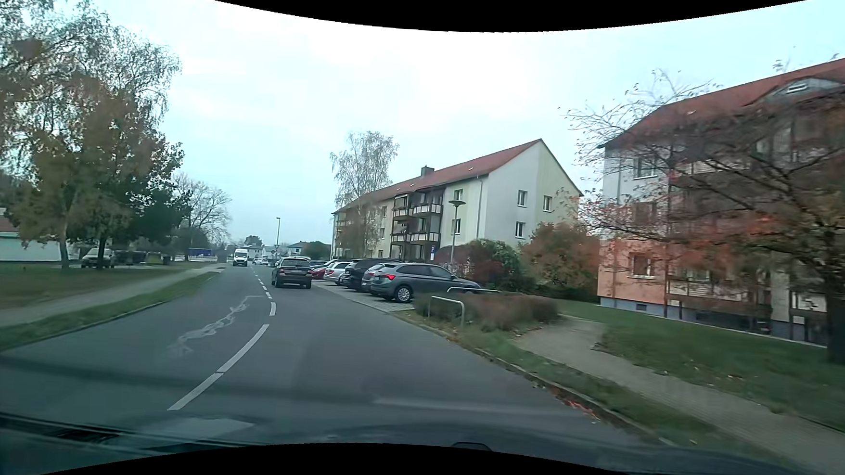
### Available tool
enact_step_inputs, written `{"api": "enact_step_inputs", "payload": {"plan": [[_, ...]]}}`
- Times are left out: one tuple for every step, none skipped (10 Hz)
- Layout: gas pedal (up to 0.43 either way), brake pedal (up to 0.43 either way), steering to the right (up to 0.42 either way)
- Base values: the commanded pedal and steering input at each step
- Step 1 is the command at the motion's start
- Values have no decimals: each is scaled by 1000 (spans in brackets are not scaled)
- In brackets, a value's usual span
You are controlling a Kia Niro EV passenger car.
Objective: Follow the waypoints while adhering to traffic rules and regulations
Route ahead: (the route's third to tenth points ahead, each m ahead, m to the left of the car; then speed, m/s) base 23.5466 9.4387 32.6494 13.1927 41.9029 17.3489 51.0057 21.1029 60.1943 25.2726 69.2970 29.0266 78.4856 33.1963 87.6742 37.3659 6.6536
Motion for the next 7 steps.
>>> {"api": "enact_step_inputs", "payload": {"plan": [[157,0,-165],[157,0,-165],[157,0,-165],[157,0,-165],[157,0,-165],[157,0,-165],[157,0,-164]]}}
